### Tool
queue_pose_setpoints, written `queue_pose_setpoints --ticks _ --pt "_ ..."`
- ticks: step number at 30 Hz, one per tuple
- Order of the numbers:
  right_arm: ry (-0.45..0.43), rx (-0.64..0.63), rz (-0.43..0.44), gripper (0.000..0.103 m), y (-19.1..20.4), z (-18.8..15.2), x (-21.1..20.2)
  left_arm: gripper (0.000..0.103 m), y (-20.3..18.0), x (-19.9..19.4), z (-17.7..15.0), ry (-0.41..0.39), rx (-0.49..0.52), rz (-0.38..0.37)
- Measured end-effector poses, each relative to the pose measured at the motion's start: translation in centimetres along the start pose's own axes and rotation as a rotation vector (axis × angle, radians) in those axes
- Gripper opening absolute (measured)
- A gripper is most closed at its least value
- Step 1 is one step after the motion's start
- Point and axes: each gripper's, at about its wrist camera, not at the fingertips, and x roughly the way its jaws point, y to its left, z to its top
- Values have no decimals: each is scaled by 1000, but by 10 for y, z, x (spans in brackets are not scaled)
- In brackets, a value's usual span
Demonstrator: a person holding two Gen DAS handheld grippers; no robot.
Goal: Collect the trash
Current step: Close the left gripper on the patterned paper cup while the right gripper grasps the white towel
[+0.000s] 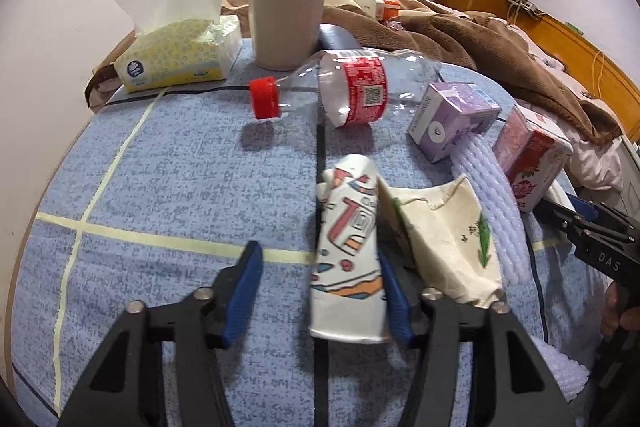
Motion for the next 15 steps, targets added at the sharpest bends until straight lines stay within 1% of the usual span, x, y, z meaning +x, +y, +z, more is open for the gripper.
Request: queue_pose_setpoints --ticks 1,2,3,4,9,15 --pt "-1 -1 3 46 0 0 0 44 -1 0 0 3 3 -9" --pt "0 -2 3 43 0 0 0 40 -2 0 -1 7 7 -8" --pt "-1 -6 0 40 1 -1 -1 35 -3 0 -1 8 13 -3" --pt "-1 -10 0 39 1 -1 -1 33 -3 0 -1 8 16 -1" --pt "-11 -4 0 30 1 -2 -5 32 -2 -4 -3 1 8 1" --pt "-20 4 3 26 2 -5 -13 32 1 -16 -8 -20 -8 1"
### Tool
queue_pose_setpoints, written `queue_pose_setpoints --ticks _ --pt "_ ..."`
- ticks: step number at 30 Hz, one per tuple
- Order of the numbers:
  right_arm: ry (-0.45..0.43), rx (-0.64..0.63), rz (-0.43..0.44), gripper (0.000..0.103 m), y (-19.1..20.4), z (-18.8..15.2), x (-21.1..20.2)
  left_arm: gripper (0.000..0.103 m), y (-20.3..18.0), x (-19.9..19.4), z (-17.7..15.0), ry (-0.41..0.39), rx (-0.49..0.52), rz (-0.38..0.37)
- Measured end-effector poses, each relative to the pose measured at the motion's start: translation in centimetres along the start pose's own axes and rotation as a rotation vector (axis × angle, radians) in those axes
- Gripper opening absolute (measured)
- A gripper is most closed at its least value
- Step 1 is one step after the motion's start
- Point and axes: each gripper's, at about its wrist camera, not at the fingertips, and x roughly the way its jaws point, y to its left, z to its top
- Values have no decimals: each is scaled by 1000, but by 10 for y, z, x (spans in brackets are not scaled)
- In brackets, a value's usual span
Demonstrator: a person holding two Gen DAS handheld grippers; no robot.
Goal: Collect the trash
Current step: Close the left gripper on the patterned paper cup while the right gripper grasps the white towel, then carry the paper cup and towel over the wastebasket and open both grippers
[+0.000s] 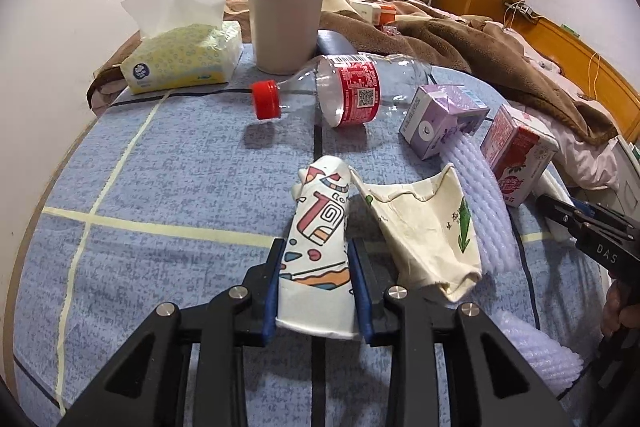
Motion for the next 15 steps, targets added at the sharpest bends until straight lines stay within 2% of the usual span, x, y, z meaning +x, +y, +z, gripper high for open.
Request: queue_pose_setpoints --ticks 15 --pt "-59 38 38 25 2 -15 -37 32 -6 -46 -16 -69 17 -7"
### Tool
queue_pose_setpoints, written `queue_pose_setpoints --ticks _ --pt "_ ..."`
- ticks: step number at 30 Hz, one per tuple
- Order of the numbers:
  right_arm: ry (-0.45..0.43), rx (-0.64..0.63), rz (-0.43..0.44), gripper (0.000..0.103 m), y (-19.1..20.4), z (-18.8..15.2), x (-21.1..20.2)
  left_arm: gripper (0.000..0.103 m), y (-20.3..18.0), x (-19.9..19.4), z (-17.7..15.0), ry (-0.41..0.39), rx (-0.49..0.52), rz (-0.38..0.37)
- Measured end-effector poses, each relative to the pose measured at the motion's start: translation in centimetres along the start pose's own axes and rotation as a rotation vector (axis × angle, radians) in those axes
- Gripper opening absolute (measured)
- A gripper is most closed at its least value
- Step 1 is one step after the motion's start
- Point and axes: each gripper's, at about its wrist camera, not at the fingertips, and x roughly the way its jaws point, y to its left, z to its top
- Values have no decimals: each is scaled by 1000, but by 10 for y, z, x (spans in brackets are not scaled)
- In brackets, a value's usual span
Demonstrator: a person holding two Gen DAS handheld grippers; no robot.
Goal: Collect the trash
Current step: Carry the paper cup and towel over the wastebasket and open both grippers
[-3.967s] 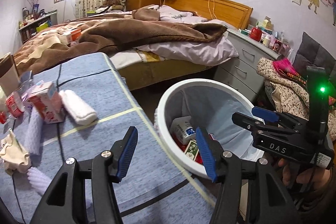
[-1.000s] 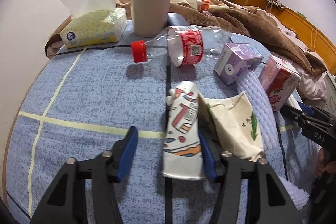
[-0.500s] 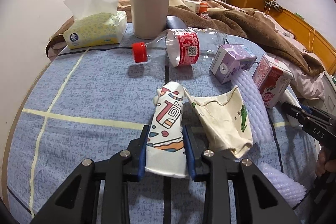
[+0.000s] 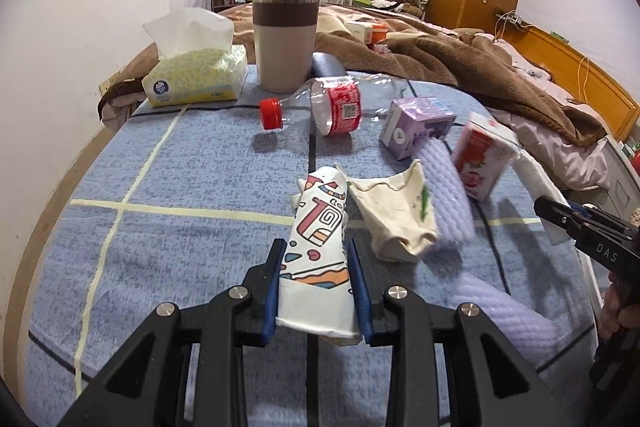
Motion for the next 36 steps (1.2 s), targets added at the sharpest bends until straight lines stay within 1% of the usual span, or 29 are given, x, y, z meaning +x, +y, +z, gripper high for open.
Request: queue_pose_setpoints --ticks 5,9,16,30,36 --pt "-31 21 19 25 0 -6 -19 32 -13 -19 -3 -35 25 -30" --pt "-54 35 29 25 -2 -13 -35 32 -29 -34 -3 -63 58 -68" --pt "-87 61 20 25 -11 -26 -60 32 -62 -51 -5 -94 118 -137" --pt "-167 147 -72 25 -43 -52 -112 32 -135 -71 -13 -119 247 -260" --pt "-195 188 -128 25 -59 -65 -131 32 -170 -77 -16 -131 302 -308"
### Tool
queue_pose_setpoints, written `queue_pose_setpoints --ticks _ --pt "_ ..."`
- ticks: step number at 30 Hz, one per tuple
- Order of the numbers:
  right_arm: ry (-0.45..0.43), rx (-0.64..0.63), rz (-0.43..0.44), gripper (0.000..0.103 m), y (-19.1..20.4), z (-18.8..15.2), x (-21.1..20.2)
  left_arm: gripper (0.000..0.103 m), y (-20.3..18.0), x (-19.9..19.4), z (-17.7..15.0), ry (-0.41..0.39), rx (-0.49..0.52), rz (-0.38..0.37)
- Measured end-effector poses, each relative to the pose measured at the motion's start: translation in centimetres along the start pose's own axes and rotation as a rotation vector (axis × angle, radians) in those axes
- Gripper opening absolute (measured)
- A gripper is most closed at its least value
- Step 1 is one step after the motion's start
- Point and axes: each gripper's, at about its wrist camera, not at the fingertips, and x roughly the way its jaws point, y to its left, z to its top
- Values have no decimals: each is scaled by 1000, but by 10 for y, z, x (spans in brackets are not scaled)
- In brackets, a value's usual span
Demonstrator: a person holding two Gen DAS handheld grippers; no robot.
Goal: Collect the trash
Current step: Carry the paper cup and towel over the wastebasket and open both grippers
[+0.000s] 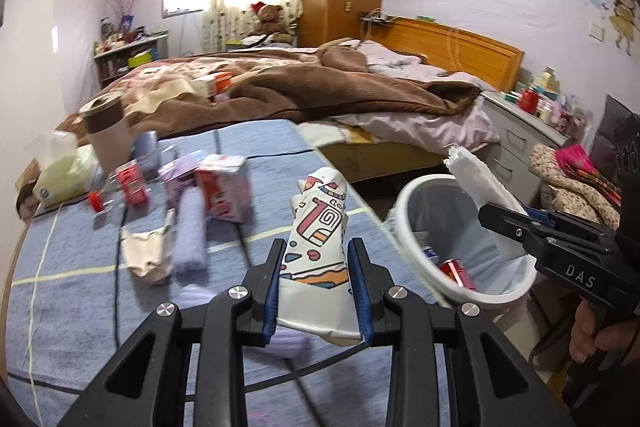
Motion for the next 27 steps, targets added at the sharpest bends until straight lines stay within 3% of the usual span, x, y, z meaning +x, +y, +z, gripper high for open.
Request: queue_pose_setpoints --ticks 16,27 --pt "16 102 -171 25 -58 -13 -12 32 -85 30 16 23 118 -145" --pt "103 144 -206 26 -87 -25 8 32 -123 70 17 101 153 -211"
